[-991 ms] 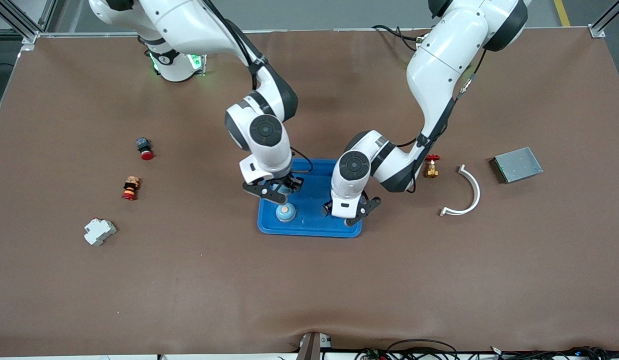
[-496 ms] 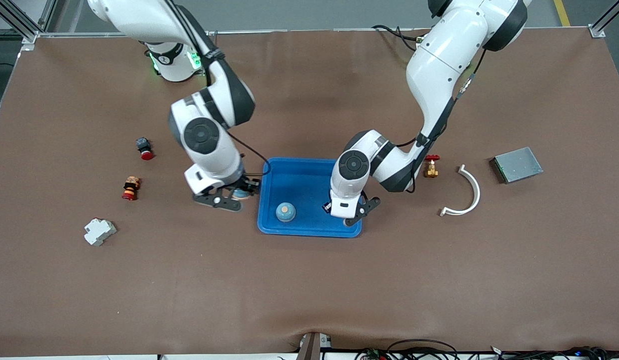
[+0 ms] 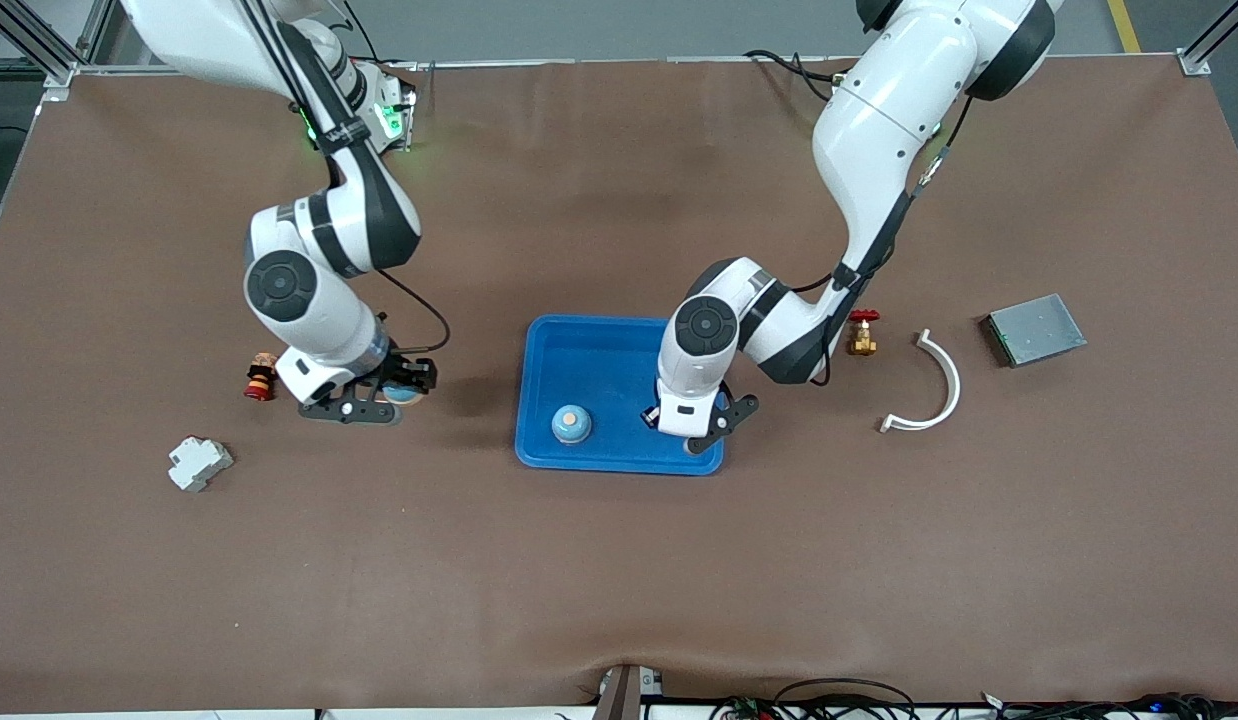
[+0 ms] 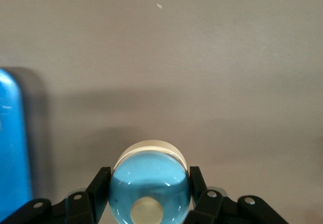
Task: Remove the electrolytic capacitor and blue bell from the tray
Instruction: 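Carry the bell toward the red buttons while the left gripper lifts the capacitor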
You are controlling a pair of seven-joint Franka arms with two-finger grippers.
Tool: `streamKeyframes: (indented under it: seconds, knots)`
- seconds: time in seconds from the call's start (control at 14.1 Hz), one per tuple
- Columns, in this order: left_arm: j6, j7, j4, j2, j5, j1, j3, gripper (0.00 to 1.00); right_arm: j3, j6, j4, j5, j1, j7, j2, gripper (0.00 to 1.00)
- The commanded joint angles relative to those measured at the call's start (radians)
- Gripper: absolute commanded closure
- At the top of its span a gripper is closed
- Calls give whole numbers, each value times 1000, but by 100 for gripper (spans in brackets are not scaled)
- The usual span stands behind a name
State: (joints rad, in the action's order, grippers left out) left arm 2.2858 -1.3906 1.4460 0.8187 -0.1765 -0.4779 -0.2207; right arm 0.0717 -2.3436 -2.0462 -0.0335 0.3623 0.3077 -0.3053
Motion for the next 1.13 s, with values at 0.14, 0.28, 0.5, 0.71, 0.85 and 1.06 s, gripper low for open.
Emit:
streamKeyframes:
  seconds: [0.14, 0.28, 0.5, 0.71, 0.85, 1.06]
  knots:
    - [-216, 59, -65, -75, -52, 7, 6, 100, -18, -146, -195, -9, -121, -189, 78, 100]
    - [-247, 114, -62, -139, -49, 31, 4, 100, -18, -184, -232, -9, -155, -235, 75, 100]
    - [-366, 285, -61, -213, -26, 103, -5, 100, -20, -227, -278, -23, -218, -326, 72, 100]
    - [-472, 482, -61, -272, 35, 188, -5, 100, -20, -230, -284, -94, -249, -419, 61, 100]
    - [-532, 617, -59, -312, 45, 247, -6, 100, -18, -233, -284, -161, -264, -502, 46, 100]
    - [-610, 812, -58, -357, 61, 332, -6, 100, -18, -261, -284, -189, -284, -562, 15, 100]
